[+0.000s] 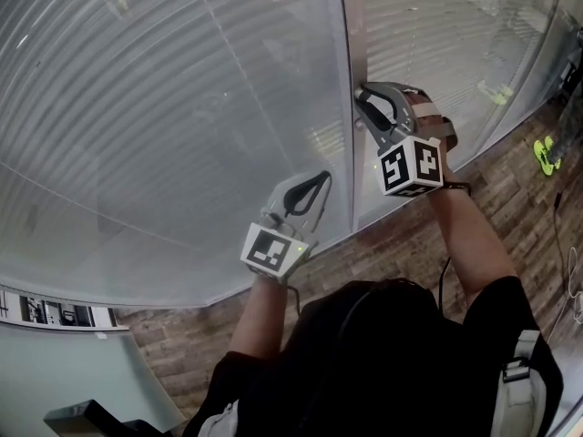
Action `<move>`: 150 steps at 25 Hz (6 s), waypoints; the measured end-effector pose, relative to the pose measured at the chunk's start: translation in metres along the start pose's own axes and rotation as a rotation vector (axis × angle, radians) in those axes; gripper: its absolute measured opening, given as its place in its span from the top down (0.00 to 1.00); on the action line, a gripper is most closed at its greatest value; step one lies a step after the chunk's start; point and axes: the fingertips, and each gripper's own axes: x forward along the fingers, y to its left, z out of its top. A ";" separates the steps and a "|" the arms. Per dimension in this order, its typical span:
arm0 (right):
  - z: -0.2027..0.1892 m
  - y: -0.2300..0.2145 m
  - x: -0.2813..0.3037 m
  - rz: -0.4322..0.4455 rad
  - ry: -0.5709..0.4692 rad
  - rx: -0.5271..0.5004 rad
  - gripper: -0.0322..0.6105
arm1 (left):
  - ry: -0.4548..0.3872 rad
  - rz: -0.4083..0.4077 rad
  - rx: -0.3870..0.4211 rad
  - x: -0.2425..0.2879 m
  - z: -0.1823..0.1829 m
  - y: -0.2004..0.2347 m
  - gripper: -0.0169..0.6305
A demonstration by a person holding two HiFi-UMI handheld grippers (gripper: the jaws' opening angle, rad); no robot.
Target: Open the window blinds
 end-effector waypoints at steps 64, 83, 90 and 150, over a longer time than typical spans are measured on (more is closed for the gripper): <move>-0.016 -0.016 0.000 -0.002 -0.199 1.175 0.75 | 0.015 -0.020 -0.009 0.005 -0.005 -0.006 0.97; -0.014 -0.008 -0.003 0.054 -0.191 0.963 0.61 | 0.015 -0.015 -0.010 0.008 -0.005 -0.011 0.97; -0.008 -0.003 -0.005 0.051 -0.128 0.654 0.58 | 0.016 -0.013 -0.007 0.008 -0.005 -0.010 0.97; -0.002 -0.010 -0.003 -0.005 -0.054 0.439 0.75 | 0.013 0.006 -0.014 0.001 -0.005 -0.007 0.97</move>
